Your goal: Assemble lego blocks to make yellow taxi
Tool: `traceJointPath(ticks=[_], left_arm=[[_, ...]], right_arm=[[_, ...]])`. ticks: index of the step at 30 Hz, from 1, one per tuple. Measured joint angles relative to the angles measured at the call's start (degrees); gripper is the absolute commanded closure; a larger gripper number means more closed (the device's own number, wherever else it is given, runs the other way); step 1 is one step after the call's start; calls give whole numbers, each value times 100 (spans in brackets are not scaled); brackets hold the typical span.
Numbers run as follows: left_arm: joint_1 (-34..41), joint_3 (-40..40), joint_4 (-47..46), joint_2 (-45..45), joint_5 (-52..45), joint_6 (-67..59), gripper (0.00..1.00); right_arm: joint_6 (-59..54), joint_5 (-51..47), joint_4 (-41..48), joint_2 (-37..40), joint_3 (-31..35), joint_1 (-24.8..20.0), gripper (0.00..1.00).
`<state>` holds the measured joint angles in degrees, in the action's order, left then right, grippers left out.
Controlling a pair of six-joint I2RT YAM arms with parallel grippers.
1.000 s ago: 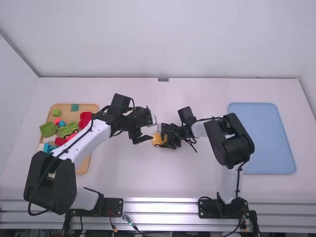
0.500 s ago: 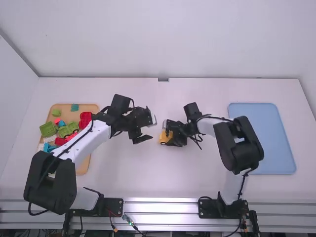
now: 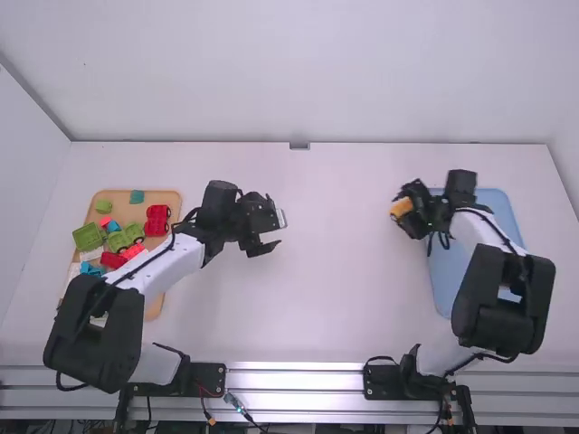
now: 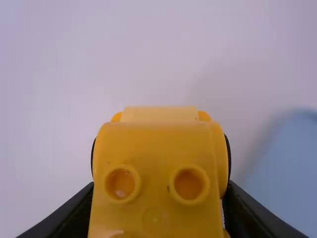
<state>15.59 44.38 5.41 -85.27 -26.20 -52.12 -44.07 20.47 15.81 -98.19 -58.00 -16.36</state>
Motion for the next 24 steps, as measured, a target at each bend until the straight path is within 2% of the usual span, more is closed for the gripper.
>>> traceJointPath(ticks=[1, 2, 4, 6, 7, 11, 17, 18, 19, 20, 24], left_arm=[[0, -33, 85, 0, 7, 31, 1], [0, -157, 446, 0, 24, 138, 1], [0, -354, 962, 0, 55, 330, 1], [0, -568, 1523, 0, 57, 560, 0], [0, -673, 1746, 0, 57, 645, 1], [0, -894, 2065, 0, 57, 892, 1], [0, -914, 2192, 0, 59, 1215, 1], [0, -916, 2205, 2, 59, 1248, 1], [0, -916, 2208, 0, 59, 1257, 3], [0, -916, 2212, 0, 59, 1274, 1], [-2, -914, 2197, 0, 59, 1362, 1]], right_arm=[[76, 15, -96, 2, 9, -138, 53], [310, 81, -468, 0, 52, -529, 50], [640, 188, -970, 2, 157, -1038, 43], [1078, 328, -1648, 4, 413, -1534, 43], [1285, 350, -1899, 4, 557, -1714, 38], [1939, 315, -2420, -153, 876, -2076, 37], [2382, 310, -2461, -713, 890, -2118, 34], [2463, 315, -2465, -828, 890, -2070, 19], [2455, 315, -2465, -848, 890, -2057, 16], [2494, 315, -2461, -885, 890, -2028, 1], [2568, 319, -2452, -890, 887, -1989, 1]])
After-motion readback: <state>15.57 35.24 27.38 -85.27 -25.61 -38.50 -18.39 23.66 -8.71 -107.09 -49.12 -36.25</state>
